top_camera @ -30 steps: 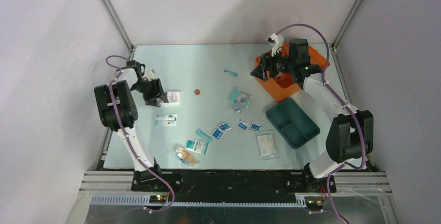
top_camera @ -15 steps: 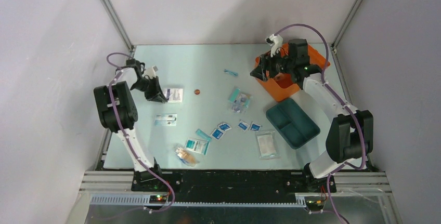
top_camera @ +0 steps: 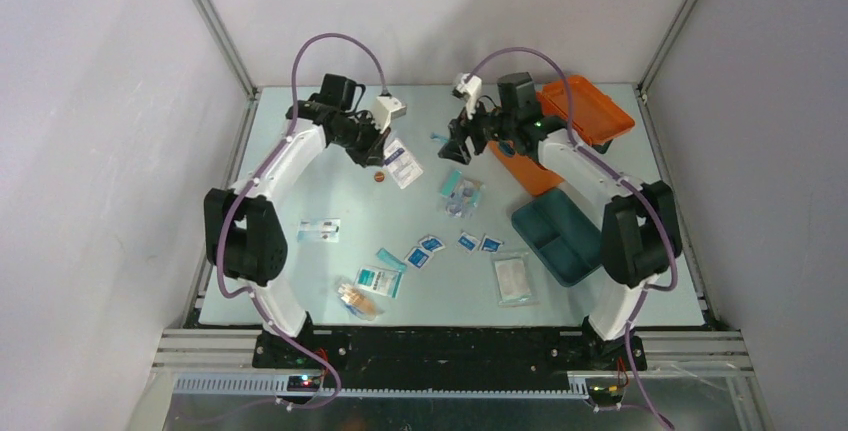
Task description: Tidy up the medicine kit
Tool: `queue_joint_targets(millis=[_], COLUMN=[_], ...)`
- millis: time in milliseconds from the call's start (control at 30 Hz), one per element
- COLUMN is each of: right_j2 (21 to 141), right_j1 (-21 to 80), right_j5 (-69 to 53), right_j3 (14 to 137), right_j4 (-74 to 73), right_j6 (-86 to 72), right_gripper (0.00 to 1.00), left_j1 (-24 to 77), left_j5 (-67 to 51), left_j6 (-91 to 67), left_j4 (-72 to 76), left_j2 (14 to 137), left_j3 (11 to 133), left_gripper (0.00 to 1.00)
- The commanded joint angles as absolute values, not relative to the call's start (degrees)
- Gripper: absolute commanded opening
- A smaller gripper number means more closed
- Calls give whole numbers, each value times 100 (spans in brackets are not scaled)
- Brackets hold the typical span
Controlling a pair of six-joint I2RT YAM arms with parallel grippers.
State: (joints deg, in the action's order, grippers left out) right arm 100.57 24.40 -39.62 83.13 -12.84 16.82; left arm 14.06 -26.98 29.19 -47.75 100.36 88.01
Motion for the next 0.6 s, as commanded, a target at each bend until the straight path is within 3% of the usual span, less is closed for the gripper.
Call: queue_joint_targets(millis=[0,400,567], right_j2=[10442,10852,11062], right_j1=[2731,2898,2823], right_j5=[-4526,-4836,-4811], right_j3=[9120,9182,9167], right_j4=[-1512,-848,-414], right_j6=[2114,709,136], right_gripper=[73,75,70], left_j1=[1544,1973,2004], left_j5=[-2570,-2801,-2846], left_j6=[3843,3576,3379], left_j4=[-4625,-3953,-3775], left_j2=[9966,9225,9092], left_j3=[9215,8571,8466], left_gripper=[2,1,1])
